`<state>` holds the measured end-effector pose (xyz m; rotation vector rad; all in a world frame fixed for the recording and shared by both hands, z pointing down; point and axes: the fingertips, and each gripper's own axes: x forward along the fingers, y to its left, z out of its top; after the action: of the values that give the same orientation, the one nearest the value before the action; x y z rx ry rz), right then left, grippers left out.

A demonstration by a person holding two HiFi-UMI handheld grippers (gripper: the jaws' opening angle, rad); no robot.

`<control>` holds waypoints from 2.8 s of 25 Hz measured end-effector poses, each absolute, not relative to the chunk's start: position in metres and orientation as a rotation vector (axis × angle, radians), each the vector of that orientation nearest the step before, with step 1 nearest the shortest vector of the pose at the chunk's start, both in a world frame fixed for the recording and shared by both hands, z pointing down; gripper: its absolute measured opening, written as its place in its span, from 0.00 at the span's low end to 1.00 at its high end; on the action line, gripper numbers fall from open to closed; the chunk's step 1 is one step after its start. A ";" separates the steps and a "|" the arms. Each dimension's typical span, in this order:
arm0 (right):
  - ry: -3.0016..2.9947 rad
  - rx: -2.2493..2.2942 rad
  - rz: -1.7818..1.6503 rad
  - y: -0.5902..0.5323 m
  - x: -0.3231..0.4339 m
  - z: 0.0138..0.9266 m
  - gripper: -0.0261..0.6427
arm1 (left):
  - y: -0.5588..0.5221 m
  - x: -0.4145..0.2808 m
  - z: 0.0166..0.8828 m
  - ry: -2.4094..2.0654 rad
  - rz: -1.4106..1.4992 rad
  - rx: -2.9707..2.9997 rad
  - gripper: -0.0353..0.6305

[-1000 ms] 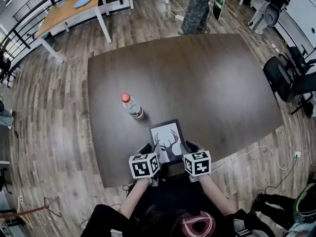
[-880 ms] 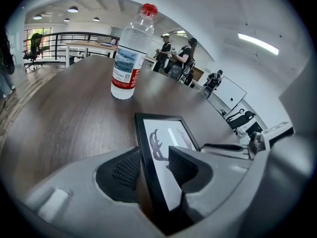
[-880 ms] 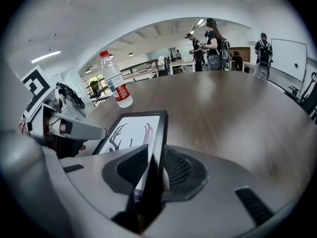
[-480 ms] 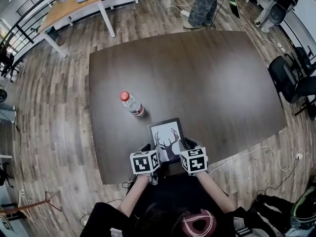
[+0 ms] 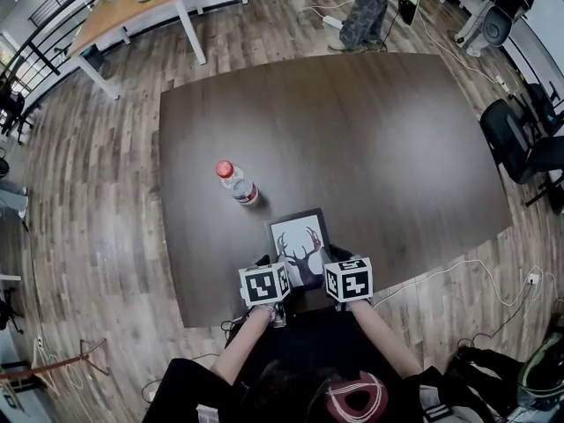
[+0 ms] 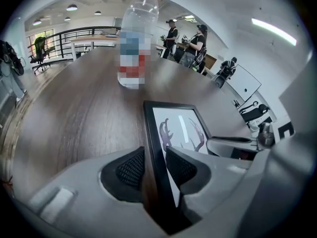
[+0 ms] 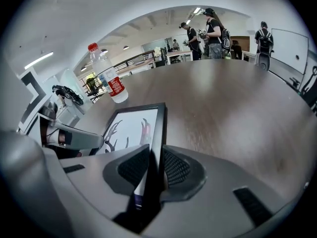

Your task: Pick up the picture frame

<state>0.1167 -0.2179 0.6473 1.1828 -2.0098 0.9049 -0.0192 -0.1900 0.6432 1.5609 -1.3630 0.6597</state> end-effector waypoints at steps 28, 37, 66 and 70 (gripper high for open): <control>-1.980 1.220 0.915 -0.203 0.109 0.642 0.16 | -0.184 -0.028 0.639 -1.358 0.619 1.575 0.17; -2.003 1.244 0.867 -0.201 0.105 0.632 0.16 | -0.182 -0.031 0.629 -1.356 0.610 1.618 0.17; -2.202 1.433 0.665 -0.222 0.105 0.543 0.15 | -0.206 -0.031 0.539 -1.495 0.477 1.873 0.17; -2.230 1.466 0.639 -0.225 0.103 0.527 0.15 | -0.208 -0.034 0.523 -1.524 0.446 1.899 0.17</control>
<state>0.1031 -0.2249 0.5270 1.4663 -2.2302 0.6391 -0.0341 -0.2083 0.5234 1.8994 -1.5237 0.4462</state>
